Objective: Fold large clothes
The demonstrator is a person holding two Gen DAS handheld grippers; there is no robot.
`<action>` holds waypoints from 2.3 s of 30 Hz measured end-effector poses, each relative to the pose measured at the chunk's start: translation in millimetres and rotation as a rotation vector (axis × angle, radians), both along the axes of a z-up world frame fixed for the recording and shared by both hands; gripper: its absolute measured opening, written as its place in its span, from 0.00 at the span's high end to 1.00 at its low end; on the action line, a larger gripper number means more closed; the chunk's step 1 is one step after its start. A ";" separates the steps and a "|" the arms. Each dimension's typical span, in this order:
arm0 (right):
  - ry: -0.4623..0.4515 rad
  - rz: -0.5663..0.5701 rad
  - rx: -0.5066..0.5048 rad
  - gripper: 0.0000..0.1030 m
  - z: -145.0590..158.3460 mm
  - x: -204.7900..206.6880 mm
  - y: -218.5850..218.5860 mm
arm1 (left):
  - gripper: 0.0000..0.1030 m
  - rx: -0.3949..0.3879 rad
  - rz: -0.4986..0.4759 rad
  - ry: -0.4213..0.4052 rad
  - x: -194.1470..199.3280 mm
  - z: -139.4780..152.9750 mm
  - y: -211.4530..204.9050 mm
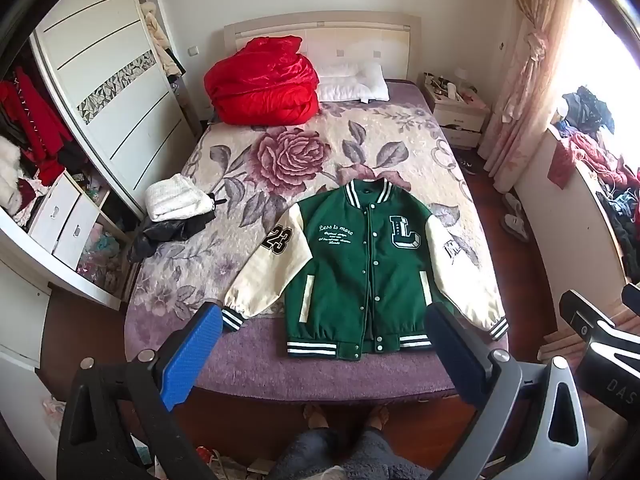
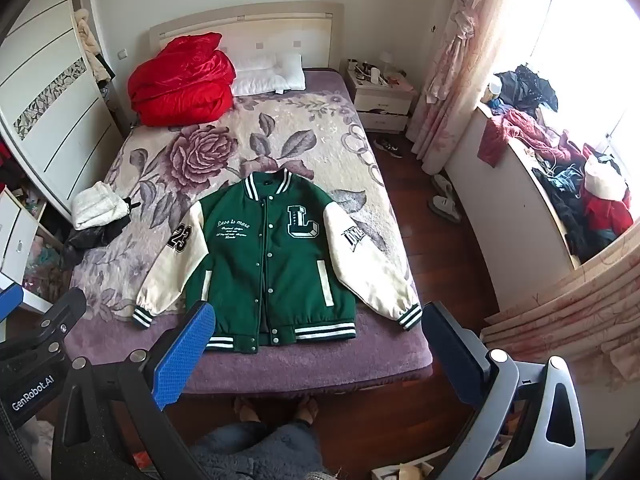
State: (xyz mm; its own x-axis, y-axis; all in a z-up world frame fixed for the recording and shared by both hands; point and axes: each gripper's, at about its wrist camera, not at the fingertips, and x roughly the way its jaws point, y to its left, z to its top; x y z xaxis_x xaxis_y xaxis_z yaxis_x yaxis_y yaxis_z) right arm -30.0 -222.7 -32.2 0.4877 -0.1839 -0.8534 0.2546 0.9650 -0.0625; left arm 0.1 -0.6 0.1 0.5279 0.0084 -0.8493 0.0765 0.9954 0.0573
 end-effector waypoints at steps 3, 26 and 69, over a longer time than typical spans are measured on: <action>-0.001 0.001 0.000 0.00 0.9 0.0 0.6 | 0.00 0.001 0.000 -0.004 0.7 0.0 -1.8; -0.016 0.003 -0.001 0.00 15.9 0.9 2.6 | 0.00 -0.024 0.002 -0.021 2.1 18.1 0.9; -0.040 0.011 -0.008 0.00 62.1 1.2 19.5 | 0.00 -0.034 0.007 -0.041 -1.8 28.7 -4.3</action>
State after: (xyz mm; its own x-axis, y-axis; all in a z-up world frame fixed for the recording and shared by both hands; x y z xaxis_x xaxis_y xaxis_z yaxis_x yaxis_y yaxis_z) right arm -28.8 -203.2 29.9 0.5234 -0.1854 -0.8317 0.2464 0.9673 -0.0605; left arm -1.7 -4.9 28.8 0.5624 -0.0161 -0.8267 0.0676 0.9974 0.0265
